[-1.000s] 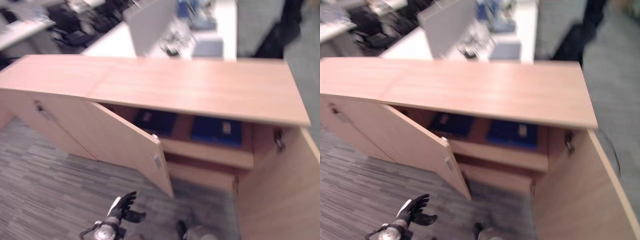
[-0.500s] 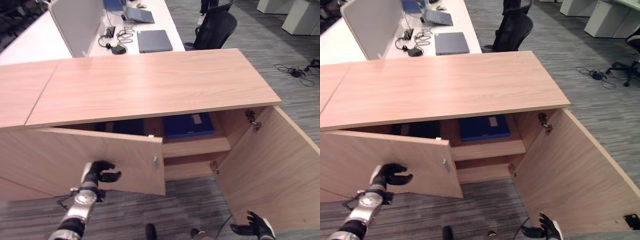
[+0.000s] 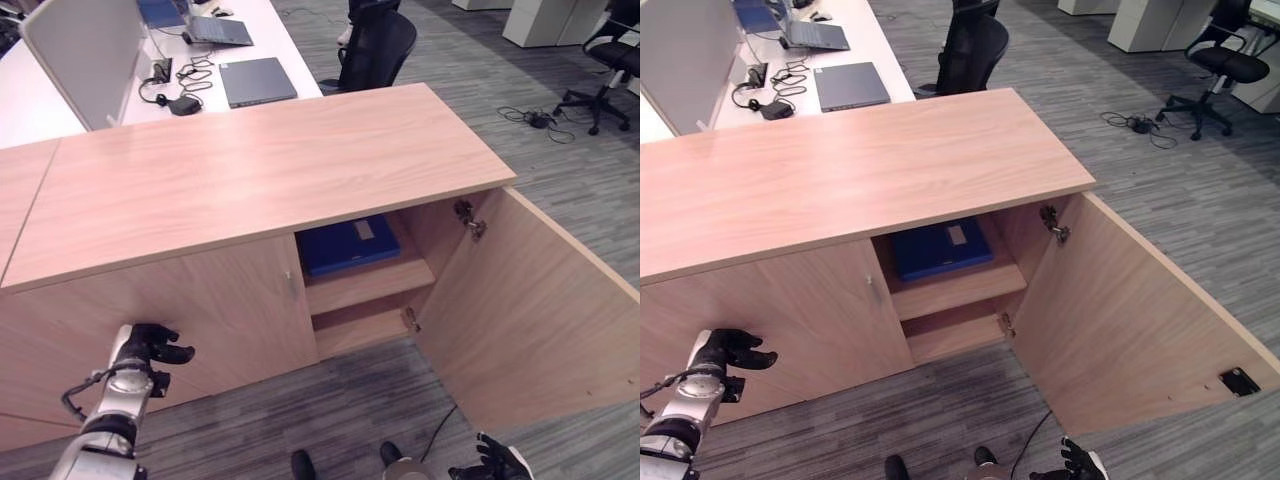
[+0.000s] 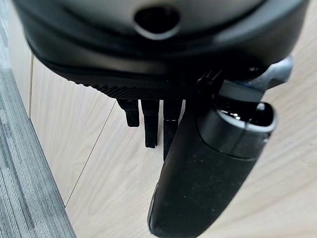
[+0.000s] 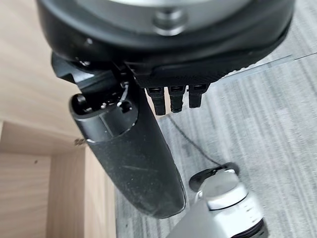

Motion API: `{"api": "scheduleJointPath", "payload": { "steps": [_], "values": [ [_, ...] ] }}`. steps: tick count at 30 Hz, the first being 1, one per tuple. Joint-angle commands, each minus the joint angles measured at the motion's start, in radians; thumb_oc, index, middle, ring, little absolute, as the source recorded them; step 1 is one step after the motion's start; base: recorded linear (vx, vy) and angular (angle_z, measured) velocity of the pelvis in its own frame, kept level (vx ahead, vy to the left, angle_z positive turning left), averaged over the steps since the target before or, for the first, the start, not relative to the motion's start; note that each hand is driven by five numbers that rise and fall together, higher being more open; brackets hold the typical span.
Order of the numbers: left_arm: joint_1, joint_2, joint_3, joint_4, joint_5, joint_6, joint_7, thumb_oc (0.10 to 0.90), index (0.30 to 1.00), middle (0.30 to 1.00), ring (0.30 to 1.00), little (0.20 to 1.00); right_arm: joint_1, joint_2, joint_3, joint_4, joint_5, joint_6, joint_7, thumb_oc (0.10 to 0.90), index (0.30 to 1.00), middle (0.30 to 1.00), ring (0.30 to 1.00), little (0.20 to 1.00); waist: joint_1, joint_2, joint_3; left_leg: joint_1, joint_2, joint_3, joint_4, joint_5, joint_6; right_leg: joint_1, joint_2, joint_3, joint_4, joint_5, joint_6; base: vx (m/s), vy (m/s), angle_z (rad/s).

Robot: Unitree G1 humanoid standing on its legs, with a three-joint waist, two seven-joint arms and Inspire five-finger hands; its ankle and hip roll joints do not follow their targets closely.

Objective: Put the empty folder in the office cabinet

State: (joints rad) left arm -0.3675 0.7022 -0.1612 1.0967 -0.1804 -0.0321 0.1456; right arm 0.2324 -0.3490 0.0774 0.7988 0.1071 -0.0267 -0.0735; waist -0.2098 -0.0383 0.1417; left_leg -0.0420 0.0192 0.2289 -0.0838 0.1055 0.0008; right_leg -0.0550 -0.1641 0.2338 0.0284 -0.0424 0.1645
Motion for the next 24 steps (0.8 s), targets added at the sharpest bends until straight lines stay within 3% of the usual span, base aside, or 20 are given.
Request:
{"api": "scheduleJointPath", "payload": {
  "steps": [1,6,7,10,13,16,24],
  "values": [
    [-0.353,0.112,0.017,-0.121,0.011,-0.162,0.073,0.8,0.9,0.9,0.9,0.9,-0.045,-0.083,-0.011,-0.02,-0.043,-0.046,-0.029,0.8,0.9,0.9,0.9,0.9,-0.014,0.052,-0.021,0.158,0.06,0.032,-0.002,-0.168,-0.073,-0.026,-0.028,-0.15,0.082,0.068,0.097,-0.09,-0.046,-0.56],
    [-0.246,0.049,0.039,-0.371,-0.031,-0.202,0.1,0.8,0.9,0.9,0.9,0.9,-0.08,-0.047,-0.013,-0.012,-0.058,-0.046,-0.052,0.8,0.9,0.9,0.9,0.9,0.045,0.054,-0.001,0.155,0.099,0.134,0.016,-0.16,-0.08,-0.033,-0.138,-0.461,0.112,0.081,0.074,-0.11,-0.104,-0.43],
    [-0.205,0.02,0.039,-0.427,-0.028,-0.204,0.088,0.8,0.9,0.9,0.9,0.9,-0.081,-0.04,-0.014,-0.01,-0.06,-0.044,-0.052,0.8,0.9,0.9,0.9,0.9,0.054,0.05,-0.001,0.156,0.102,0.142,0.019,-0.16,-0.083,-0.013,-0.148,-0.482,0.099,0.082,0.073,-0.1,-0.166,-0.51],
    [-0.071,-0.109,0.012,-0.551,-0.022,-0.221,0.054,0.8,0.9,0.9,0.9,0.9,-0.059,-0.005,-0.034,-0.003,-0.052,-0.032,-0.05,0.8,0.9,0.9,0.9,0.9,0.055,0.037,-0.007,0.157,0.101,0.137,0.02,-0.16,-0.089,0.012,-0.143,-0.419,0.068,0.073,0.08,-0.02,-0.104,-0.4],
    [0.03,-0.176,0.005,-0.608,-0.014,-0.221,0.023,0.8,0.9,0.9,0.9,0.9,-0.059,0.003,-0.048,0.007,-0.045,-0.03,-0.054,0.8,0.9,0.9,0.9,0.9,0.063,0.038,-0.02,0.16,0.105,0.147,0.018,-0.155,-0.096,0.031,-0.136,-0.417,0.031,0.078,0.083,0.01,-0.137,0.23],
    [0.17,-0.248,-0.06,-0.625,0.122,-0.2,-0.033,0.8,0.9,0.9,0.9,0.9,-0.057,0.008,-0.057,-0.013,-0.052,-0.032,-0.046,0.8,0.9,0.9,0.9,0.9,0.059,0.048,-0.024,0.173,0.136,0.148,0.025,-0.138,-0.114,0.055,-0.095,-0.403,0.001,0.05,0.063,0.01,-0.27,-0.57],
    [0.309,-0.37,-0.107,-0.458,0.165,-0.163,-0.088,0.8,0.9,0.9,0.9,0.9,-0.063,-0.028,-0.062,-0.056,-0.019,-0.05,-0.054,0.8,0.9,0.9,0.9,0.9,0.02,0.095,-0.006,0.178,0.237,0.162,0.084,-0.078,-0.17,0.106,0.014,-0.348,-0.049,-0.016,-0.004,0.0,-0.181,-0.36]
  ]
}}
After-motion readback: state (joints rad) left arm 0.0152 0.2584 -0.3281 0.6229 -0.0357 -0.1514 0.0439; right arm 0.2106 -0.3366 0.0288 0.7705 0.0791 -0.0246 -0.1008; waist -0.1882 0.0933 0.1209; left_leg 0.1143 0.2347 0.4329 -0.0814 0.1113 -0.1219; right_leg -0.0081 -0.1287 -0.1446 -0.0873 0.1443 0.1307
